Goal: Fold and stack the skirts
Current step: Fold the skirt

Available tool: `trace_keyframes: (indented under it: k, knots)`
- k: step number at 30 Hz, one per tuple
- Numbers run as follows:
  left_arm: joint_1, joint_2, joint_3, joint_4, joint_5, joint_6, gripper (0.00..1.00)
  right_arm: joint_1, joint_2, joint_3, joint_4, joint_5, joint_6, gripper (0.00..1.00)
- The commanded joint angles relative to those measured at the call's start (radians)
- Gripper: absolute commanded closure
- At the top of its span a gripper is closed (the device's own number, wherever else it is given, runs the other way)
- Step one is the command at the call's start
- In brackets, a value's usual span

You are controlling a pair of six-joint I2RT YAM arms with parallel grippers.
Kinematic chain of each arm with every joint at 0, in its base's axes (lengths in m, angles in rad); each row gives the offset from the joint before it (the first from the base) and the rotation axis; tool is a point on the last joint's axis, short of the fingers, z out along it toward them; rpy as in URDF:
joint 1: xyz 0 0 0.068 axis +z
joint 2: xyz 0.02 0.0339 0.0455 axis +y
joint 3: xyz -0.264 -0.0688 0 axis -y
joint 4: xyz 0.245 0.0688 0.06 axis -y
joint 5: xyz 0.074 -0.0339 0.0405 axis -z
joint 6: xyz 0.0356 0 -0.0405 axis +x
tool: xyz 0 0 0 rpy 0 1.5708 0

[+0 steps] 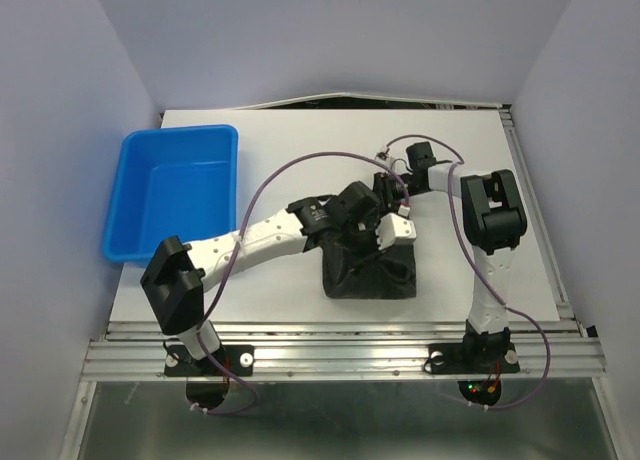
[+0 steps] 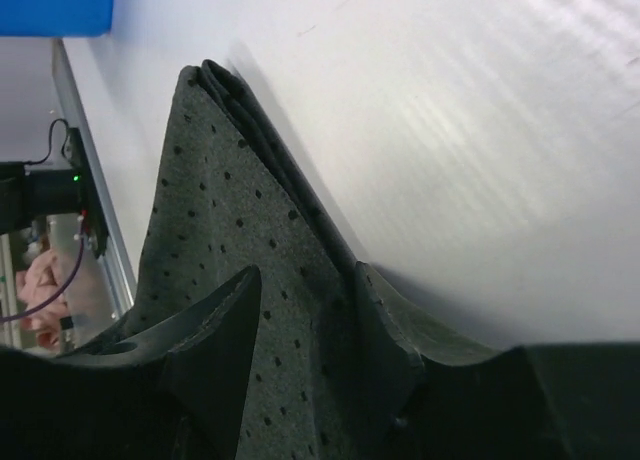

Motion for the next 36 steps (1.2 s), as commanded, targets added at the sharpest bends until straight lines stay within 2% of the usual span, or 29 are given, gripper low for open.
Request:
trace_keyframes:
  k: [1,11,30,36]
  knots:
    - [0.066,0.021,0.137,-0.024,0.003,0.062,1.0,0.03,-0.002,-0.108,-0.031,0.033,-0.043,0.51]
    - [0.145,0.111,0.196,-0.021,-0.024,0.131,1.0,0.061,-0.066,-0.242,0.008,-0.013,-0.043,0.51]
    - [0.228,0.28,0.153,0.126,-0.126,0.2,1.0,0.07,-0.089,-0.248,0.001,-0.053,-0.048,0.51]
    - [0.233,0.286,0.093,0.229,-0.19,0.203,1.0,0.079,-0.077,-0.237,-0.009,-0.06,-0.057,0.54]
